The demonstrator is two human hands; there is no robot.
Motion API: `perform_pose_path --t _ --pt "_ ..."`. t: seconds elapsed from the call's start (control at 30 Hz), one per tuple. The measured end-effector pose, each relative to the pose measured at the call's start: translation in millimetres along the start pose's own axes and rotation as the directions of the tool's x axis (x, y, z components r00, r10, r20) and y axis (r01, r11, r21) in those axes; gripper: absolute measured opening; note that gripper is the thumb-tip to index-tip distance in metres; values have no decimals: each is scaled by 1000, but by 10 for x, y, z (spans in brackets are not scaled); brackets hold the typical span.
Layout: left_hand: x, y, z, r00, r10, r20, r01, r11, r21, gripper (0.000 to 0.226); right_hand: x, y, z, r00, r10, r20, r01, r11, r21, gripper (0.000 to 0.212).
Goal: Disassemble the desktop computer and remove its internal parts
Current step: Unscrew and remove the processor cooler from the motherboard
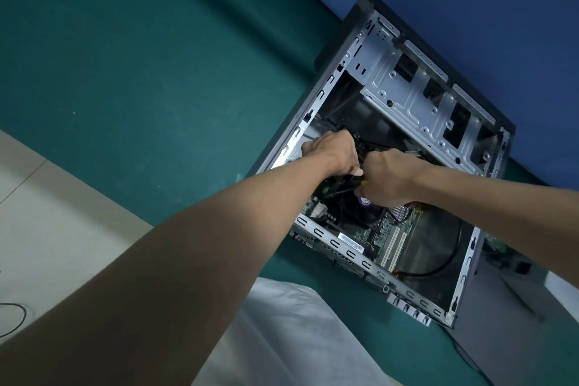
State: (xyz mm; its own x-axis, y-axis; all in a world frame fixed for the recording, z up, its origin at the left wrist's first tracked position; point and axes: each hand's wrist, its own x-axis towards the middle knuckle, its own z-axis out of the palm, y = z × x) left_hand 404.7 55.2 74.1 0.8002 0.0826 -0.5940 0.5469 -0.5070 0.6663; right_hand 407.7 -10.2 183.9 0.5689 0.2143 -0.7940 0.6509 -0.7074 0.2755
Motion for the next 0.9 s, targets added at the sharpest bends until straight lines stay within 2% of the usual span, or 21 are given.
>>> perform_pose_path --t 0.07,0.13,0.3,0.37,0.4,0.47,0.53,0.57,0.63,0.67,0.73,0.8,0.83,0.87,0.9 --pt "12 -3 15 1000 5 -6 -6 1000 -14 4 22 29 17 989 111 103 -131 968 215 24" --pt "11 -5 16 1000 6 -15 -6 1000 -18 11 54 15 25 964 162 212 -237 885 400 29" --pt "-13 2 5 1000 -3 -15 3 1000 -2 22 89 -17 31 920 149 364 -355 709 610 29" --pt "6 -6 9 1000 -3 -14 3 1000 -4 17 65 16 68 915 106 390 -350 691 632 24" --pt "10 -5 11 1000 -1 -10 1 1000 -9 16 54 25 88 930 87 358 -295 759 581 24" --pt "10 -3 14 1000 2 -14 -2 1000 -2 17 8 7 130 980 27 199 -91 944 318 23" --pt "6 0 6 1000 1 -17 0 1000 10 22 -32 -35 158 993 -116 13 116 993 -15 23" --pt "4 1 1 1000 0 -17 1 1000 12 24 -66 -55 155 977 -207 -40 196 961 -194 24" --pt "-9 10 -11 1000 1 -12 -1 1000 16 27 -142 -67 141 905 -415 -96 317 807 -498 27" --pt "-18 17 -12 1000 2 -9 -2 1000 16 27 -167 -52 138 874 -478 -82 343 729 -593 28" --pt "-25 25 -14 1000 1 -11 -1 1000 16 27 -172 -19 136 862 -499 -91 338 699 -630 32" --pt "-16 22 -8 1000 1 -12 0 1000 13 25 -141 19 194 892 -400 -210 296 869 -397 26" --pt "-2 16 -6 1000 1 -12 0 1000 15 23 -117 22 227 916 -295 -272 247 949 -198 20" --pt "15 8 -4 1000 -1 -10 2 1000 12 21 -82 23 248 946 -151 -286 173 983 54 22" --pt "29 1 1 1000 -5 -7 5 1000 4 17 -52 38 248 976 10 -216 62 945 322 25"
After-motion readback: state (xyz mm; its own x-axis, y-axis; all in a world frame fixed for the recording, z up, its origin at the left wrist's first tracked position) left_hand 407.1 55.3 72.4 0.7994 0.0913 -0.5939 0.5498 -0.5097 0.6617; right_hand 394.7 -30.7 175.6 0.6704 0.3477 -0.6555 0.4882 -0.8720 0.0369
